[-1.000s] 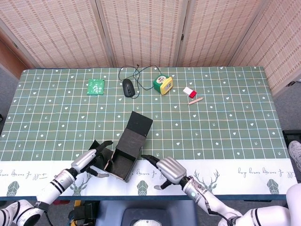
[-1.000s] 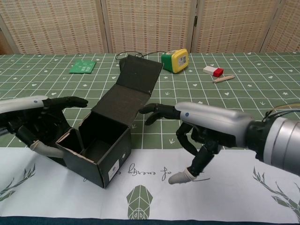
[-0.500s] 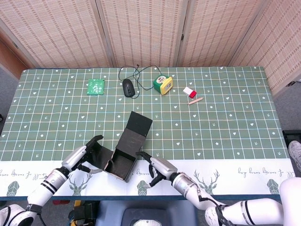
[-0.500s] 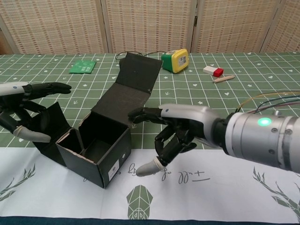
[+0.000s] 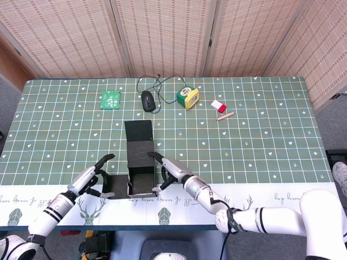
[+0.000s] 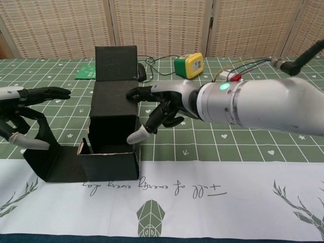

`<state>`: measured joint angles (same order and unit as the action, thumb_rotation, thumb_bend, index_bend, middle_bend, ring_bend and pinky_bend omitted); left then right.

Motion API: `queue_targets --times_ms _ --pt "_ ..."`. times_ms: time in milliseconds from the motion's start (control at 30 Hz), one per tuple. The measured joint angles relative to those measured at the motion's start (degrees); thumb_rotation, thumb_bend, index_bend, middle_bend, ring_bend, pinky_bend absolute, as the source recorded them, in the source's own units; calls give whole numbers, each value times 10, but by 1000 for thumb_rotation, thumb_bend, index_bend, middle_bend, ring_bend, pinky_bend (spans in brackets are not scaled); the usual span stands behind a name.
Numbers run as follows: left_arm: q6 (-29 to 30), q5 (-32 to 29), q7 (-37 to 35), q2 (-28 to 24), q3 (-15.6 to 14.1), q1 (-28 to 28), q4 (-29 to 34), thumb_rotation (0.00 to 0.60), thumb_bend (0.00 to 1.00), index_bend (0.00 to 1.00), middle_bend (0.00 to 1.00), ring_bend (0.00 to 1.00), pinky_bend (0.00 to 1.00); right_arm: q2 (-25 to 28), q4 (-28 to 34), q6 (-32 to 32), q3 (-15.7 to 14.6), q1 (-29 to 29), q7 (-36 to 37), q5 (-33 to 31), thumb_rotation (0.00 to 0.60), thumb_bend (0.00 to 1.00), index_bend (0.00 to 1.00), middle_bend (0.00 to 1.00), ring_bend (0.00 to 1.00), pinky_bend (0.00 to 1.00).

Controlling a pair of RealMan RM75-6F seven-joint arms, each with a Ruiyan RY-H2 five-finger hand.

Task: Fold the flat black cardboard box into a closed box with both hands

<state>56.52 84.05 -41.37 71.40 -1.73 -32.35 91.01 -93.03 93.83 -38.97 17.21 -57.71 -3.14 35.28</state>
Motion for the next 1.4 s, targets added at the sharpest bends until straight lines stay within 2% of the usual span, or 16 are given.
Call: queue_targets --times_ms 100,200,500,733,1167,1333,1400 --pt "0 2 -3 -1 2 2 -2 600 91 0 0 516 960 1 -17 15 8 -17 -1 -7 600 61 0 0 661 1000" --pt "0 4 -7 -3 3 3 -3 600 91 0 0 517 960 9 -4 9 2 -8 3 3 600 61 0 0 661 1000" --pt "0 15 -16 1 6 5 -5 600 91 0 0 516 960 18 32 -26 -40 61 45 96 600 56 0 0 661 1000" --pt "2 19 -15 -2 7 7 1 600 91 0 0 517 960 -19 2 -45 -62 85 62 138 600 38 0 0 661 1000" --pt "8 21 -31 -7 9 14 -4 600 91 0 0 517 960 -107 -82 -64 -48 82 59 165 600 38 0 6 661 1000" --pt "11 26 -43 -8 8 16 -9 600 91 0 0 518 960 -141 -109 -77 -37 80 55 170 600 54 0 82 661 1000" --pt "12 27 -45 -8 8 17 -12 600 91 0 0 518 960 -155 -121 -87 -33 80 53 171 600 106 29 157 678 1000"
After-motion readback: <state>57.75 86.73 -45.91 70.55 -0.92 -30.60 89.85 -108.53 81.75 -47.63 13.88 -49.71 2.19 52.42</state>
